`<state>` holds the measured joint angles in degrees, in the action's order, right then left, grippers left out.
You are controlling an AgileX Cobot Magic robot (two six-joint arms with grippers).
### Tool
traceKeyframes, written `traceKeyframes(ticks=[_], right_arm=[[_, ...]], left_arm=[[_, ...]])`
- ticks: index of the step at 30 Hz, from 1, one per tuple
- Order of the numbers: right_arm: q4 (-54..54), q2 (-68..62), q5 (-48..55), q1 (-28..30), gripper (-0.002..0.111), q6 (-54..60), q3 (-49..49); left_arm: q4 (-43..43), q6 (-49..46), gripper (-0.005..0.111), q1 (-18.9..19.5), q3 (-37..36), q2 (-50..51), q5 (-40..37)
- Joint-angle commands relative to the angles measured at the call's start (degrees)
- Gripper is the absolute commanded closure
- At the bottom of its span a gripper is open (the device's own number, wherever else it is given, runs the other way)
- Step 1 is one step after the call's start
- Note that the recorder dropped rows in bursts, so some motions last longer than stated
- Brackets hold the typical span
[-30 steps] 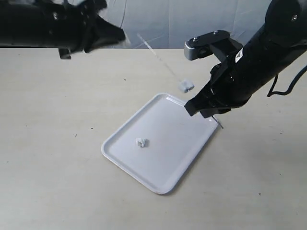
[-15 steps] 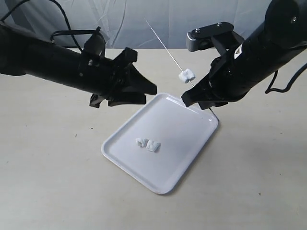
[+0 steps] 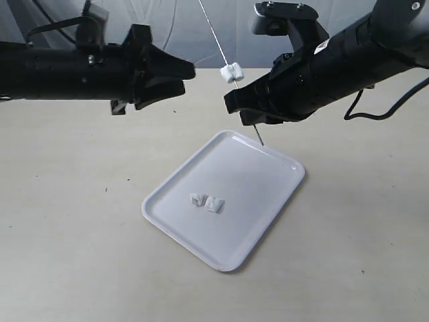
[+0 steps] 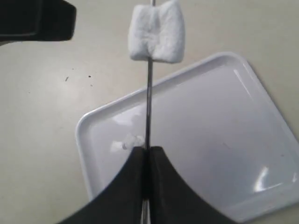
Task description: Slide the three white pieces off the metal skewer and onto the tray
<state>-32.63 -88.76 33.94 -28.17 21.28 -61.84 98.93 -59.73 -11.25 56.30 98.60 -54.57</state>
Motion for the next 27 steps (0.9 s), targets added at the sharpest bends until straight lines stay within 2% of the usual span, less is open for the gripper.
traceKeyframes(ticks=[1, 6, 22, 27], right_arm=[[-5.58, 0.25, -2.13, 0.11, 0.109, 3.35, -0.33], [-16.48, -0.79, 0.28, 0.11, 0.109, 9.77, -1.16], [-23.39, -1.78, 6.49, 0.01, 0.109, 12.15, -4.92], [-23.39, -1.78, 6.95, -1.64, 0.109, 12.45, -4.92]], left_arm=[[1.02, -1.95, 0.064, 5.07, -2.21, -2.93, -4.23], [1.02, -4.08, 0.064, 5.37, -2.25, -5.3, -4.79], [1.02, -4.68, 0.064, 5.37, -2.25, -5.9, -7.66], [1.02, -4.68, 0.064, 5.37, -2.25, -5.9, -8.18]])
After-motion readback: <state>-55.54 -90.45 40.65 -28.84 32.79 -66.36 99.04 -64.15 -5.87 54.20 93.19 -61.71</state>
